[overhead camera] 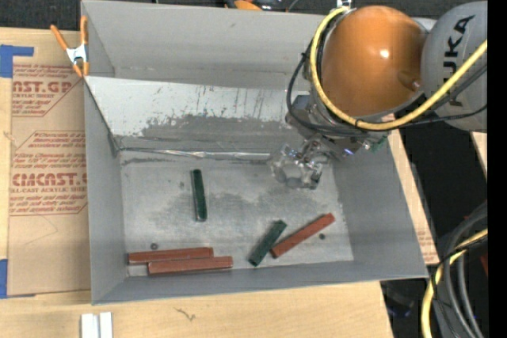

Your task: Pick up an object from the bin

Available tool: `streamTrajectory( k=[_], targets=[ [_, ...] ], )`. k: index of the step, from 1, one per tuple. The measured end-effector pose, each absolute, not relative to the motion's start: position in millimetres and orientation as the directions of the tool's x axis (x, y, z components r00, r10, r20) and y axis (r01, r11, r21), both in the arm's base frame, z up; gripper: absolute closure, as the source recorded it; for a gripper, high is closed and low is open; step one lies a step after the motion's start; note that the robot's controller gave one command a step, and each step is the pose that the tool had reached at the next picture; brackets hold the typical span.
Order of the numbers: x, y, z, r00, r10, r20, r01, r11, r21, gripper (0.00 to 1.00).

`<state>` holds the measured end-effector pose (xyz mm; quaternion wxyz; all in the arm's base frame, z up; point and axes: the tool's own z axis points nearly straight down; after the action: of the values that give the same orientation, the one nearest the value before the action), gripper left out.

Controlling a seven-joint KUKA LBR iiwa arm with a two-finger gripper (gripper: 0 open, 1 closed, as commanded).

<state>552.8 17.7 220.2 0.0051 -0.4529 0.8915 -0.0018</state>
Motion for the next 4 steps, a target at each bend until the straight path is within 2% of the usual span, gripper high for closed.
streamTrajectory(
  k=[1,2,3,4],
  targets=[
    [551.2,18,215,-0.589,-0.808,-0.004,-0.808,0.589,0.000,0.00],
    [492.0,-6,92,-0.507,-0.862,0.004,-0.862,0.507,0.010,0.00],
    [564.1,-22,69,-0.428,-0.904,-0.004,-0.904,0.428,-0.003,0.00],
    [479.8,-57,128,-0.398,-0.917,0.000,-0.917,0.398,0.001,0.00]
  ],
)
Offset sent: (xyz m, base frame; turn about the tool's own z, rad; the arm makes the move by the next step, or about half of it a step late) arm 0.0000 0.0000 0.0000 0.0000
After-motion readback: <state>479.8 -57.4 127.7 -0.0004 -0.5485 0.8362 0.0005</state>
